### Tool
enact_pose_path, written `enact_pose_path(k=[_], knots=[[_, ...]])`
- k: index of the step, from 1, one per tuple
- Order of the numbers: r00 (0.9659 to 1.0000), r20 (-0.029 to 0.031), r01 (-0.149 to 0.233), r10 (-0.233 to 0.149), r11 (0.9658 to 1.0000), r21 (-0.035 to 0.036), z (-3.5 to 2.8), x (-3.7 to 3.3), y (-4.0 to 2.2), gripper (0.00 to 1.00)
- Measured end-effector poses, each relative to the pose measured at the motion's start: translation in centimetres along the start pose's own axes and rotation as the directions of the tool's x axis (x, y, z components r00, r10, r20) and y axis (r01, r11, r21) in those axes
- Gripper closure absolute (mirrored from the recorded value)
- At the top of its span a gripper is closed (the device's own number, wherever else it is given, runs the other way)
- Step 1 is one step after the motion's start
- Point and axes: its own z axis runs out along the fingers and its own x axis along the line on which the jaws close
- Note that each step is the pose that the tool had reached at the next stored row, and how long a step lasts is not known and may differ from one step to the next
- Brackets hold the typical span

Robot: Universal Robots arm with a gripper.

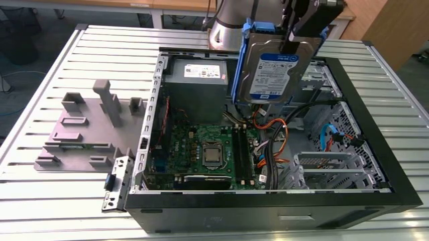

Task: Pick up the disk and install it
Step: 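Pick up the disk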

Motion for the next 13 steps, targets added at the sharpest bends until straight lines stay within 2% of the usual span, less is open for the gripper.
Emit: enact_pose_path(k=[13], knots=[[1.0000,-0.0001,0.000,0.000,1.0000,0.0000,-0.01,2.64,-0.11,0.65]])
